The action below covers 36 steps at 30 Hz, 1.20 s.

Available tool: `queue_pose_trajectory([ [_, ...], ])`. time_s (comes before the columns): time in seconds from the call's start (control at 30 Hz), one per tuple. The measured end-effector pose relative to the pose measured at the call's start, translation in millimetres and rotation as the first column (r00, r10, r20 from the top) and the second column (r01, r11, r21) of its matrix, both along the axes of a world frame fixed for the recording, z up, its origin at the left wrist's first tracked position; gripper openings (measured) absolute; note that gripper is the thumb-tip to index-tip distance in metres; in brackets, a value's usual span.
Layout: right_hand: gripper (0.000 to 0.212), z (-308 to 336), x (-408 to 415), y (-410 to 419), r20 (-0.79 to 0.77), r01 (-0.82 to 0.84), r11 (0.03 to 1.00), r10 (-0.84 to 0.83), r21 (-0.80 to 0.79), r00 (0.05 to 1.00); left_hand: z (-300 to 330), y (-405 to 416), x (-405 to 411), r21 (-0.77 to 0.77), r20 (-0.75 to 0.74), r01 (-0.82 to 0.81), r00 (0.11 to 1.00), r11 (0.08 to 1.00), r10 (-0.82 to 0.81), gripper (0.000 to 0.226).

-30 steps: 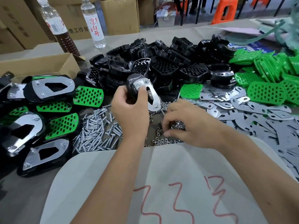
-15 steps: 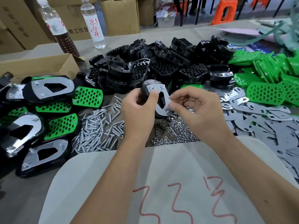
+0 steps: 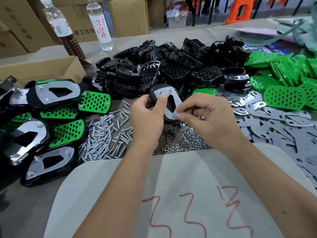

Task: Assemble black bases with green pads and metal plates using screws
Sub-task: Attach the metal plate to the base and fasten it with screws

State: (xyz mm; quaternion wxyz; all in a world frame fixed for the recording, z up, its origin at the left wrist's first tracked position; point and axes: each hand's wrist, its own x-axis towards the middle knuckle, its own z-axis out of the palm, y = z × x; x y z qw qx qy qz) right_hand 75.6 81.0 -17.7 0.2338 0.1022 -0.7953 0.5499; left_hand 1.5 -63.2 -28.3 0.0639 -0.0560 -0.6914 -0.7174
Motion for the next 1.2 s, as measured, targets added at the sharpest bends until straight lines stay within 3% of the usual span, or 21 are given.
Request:
queue_pose_trajectory([
  [0.3,0.013,0.5,0.2,1.8,0.052,0.003,1.0,-0.005,0.027,0.999,2.4,-1.1,2.3,0.106,0.082,0.086,0.992,0.991,-0.095,0.039],
  [0.6,0.02,-2.6,-0.5,3.6,0.09,0.053,0.999,-0.053,-0.003,0.995,0.7,-3.9,1.1,0.129,0.125,0.155,0.977,0.979,-0.171,0.011],
  [0.73,0.006,-2.5,-1.6,4.6,0.072,0.038,0.999,-0.037,-0.015,0.997,0.1,-3.8,-1.3,0.181,0.172,0.121,0.973,0.976,-0.153,0.01],
  [0.97,0.007,-3.4,-2.5,-1.1,0.018,0.067,0.997,-0.066,-0.025,0.998,3.2,-2.7,1.2,0.203,0.187,0.128,0.968,0.971,-0.167,0.016],
  [1.1,0.032,-4.0,-0.6,1.0,-0.013,0.158,0.987,-0.158,-0.038,0.987,4.0,-1.2,4.2,0.207,0.203,0.114,0.967,0.972,-0.156,0.021],
  [1.2,0.014,-0.3,1.5,-1.3,0.003,0.081,0.996,-0.081,-0.038,0.997,4.8,-2.4,3.1,0.225,0.218,0.1,0.964,0.969,-0.15,0.018],
])
